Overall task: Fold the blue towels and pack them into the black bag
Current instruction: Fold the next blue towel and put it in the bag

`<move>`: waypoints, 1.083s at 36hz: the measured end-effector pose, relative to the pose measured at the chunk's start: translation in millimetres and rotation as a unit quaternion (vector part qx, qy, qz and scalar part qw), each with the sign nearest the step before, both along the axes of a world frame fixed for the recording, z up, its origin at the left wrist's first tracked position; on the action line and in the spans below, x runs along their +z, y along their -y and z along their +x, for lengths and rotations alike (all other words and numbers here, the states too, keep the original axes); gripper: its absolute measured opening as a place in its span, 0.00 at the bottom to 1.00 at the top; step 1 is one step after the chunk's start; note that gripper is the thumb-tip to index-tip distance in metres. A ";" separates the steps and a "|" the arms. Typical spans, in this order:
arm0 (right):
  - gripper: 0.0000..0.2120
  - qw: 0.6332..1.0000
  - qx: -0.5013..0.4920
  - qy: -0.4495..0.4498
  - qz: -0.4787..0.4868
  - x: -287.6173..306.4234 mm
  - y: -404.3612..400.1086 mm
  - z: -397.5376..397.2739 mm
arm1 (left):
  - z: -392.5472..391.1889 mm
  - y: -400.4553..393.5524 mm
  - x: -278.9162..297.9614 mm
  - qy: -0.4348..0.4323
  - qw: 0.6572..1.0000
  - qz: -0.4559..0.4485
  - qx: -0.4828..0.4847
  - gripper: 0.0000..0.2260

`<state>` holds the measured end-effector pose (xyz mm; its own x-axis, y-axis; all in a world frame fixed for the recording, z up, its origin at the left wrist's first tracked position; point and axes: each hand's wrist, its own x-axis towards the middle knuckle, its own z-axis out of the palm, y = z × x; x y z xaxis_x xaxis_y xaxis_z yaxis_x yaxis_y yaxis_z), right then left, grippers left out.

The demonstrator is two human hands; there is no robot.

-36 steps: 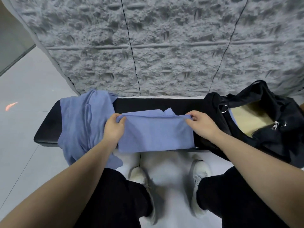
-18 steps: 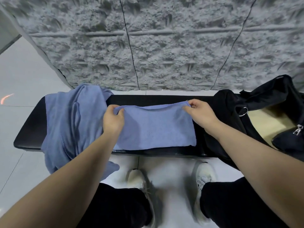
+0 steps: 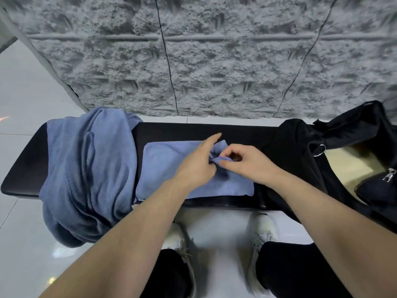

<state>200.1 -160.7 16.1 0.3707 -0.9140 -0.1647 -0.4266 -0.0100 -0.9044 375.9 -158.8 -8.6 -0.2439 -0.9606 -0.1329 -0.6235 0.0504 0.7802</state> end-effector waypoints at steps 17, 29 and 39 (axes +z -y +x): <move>0.25 0.974 0.067 -0.204 -0.073 -28.5 53.8 4.8 | 5.6 10.9 -16.4 0.029 0.999 -0.032 0.003 0.08; 0.11 0.970 0.064 -0.230 -0.052 -11.9 64.5 -17.1 | 2.6 9.7 -3.8 0.105 0.994 0.012 -0.025 0.11; 0.11 0.973 -0.017 -0.225 -0.041 -10.0 58.3 -29.2 | 4.6 17.9 -1.8 0.090 0.995 0.045 -0.023 0.11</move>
<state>171.0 -219.1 6.1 0.2478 -0.9414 -0.2290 -0.7807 -0.0540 -0.6226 380.5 -176.7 -10.4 -0.2524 -0.9309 -0.2639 -0.7524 0.0173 0.6585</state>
